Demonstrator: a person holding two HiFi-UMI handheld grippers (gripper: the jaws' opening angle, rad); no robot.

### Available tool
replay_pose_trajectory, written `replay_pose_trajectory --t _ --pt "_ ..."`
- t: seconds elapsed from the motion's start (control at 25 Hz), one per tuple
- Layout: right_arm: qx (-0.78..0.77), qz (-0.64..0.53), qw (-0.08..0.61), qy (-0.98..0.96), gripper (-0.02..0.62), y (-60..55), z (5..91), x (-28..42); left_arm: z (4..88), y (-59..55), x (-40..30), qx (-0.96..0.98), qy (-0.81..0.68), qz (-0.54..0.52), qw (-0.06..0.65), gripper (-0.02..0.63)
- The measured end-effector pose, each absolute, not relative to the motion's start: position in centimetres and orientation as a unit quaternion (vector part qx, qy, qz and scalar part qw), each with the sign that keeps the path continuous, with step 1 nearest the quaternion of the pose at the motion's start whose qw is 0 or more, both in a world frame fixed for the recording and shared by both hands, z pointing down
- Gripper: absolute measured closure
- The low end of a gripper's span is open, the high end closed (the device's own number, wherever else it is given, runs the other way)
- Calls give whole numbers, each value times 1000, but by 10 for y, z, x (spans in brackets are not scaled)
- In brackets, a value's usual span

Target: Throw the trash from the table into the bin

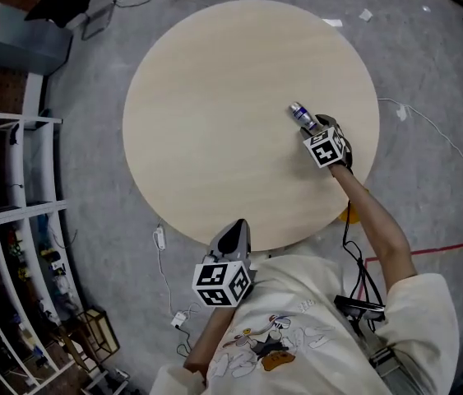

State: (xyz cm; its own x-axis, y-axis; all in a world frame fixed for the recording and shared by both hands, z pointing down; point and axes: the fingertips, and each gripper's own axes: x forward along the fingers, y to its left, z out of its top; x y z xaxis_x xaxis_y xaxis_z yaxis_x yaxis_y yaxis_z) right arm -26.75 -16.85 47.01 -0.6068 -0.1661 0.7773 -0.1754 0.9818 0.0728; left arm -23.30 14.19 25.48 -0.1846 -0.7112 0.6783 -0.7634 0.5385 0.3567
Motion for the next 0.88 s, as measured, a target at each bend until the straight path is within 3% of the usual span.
replay_pose_trajectory --t 0.2,0.28,0.88 --pt "80 -4 440 -895 358 -166 481 -273 259 142 -233 467 -776 32 424 601" --pt "79 -10 440 -895 419 -164 481 -276 259 142 -235 466 -776 30 424 601" --pt "85 62 383 -918 422 -109 433 -273 265 146 -249 505 -761 20 407 602"
